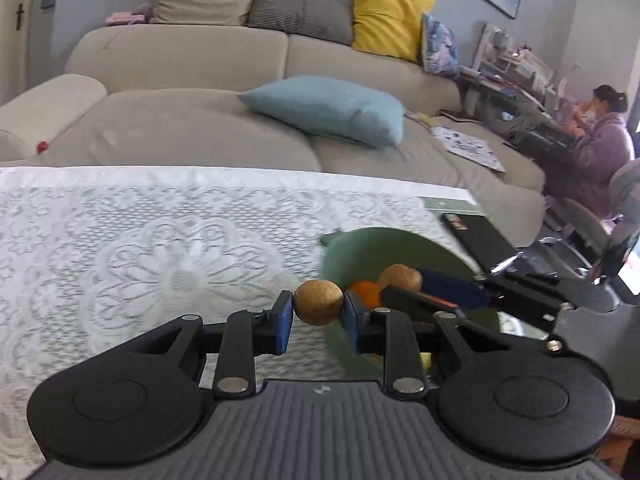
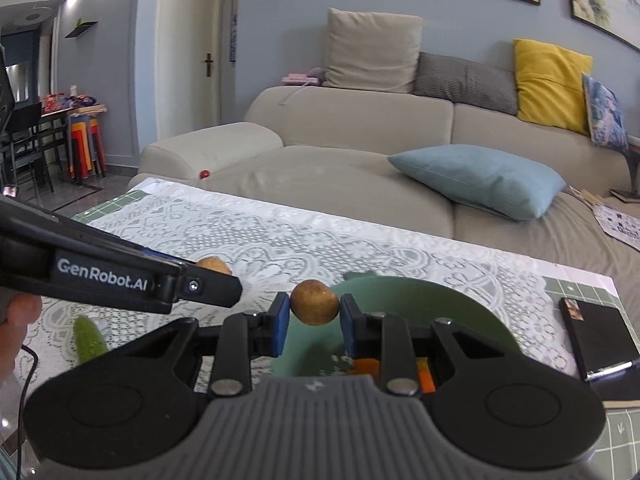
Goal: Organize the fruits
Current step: 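Carry both kiwis into the green colander and open both tools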
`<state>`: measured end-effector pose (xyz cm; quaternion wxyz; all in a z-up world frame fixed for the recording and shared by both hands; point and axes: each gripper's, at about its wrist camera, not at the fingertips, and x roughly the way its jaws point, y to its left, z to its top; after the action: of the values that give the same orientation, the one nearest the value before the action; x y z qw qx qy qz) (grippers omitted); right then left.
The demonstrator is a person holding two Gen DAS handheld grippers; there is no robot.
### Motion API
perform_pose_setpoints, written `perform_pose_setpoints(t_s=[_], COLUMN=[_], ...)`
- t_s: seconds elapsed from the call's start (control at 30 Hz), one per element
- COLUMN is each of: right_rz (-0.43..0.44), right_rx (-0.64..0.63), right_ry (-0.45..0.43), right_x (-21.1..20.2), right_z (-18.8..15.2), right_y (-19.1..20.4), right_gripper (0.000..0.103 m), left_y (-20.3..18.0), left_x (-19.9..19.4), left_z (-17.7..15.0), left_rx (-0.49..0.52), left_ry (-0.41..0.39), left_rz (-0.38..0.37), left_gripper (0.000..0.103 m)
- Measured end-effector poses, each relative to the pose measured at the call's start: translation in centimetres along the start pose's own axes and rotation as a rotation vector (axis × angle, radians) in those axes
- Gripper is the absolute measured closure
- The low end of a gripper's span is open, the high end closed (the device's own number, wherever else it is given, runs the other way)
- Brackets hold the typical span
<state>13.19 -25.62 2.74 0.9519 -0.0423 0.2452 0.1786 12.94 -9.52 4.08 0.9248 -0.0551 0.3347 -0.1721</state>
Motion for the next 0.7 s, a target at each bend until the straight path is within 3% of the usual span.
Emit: perform_pose_setpoints(t_s=[0.27, 0.7], right_rz=[-0.017, -0.039], right_rx=[0.065, 0.042], right_ry=[0.025, 0.092], right_x=[-0.1, 1.2], right_z=[-0.9, -2.2], right_y=[-3.4, -5.0], right_gripper=[0.079, 0.079], left_y=[-2.7, -3.2], left_x=[2.4, 6.8], left_z=[0.3, -0.3], left_rx=[0.007, 0.002], left_ry=[0.019, 0.118], left_rz=[-0.090, -0.056], left_gripper=[0.073, 0.073])
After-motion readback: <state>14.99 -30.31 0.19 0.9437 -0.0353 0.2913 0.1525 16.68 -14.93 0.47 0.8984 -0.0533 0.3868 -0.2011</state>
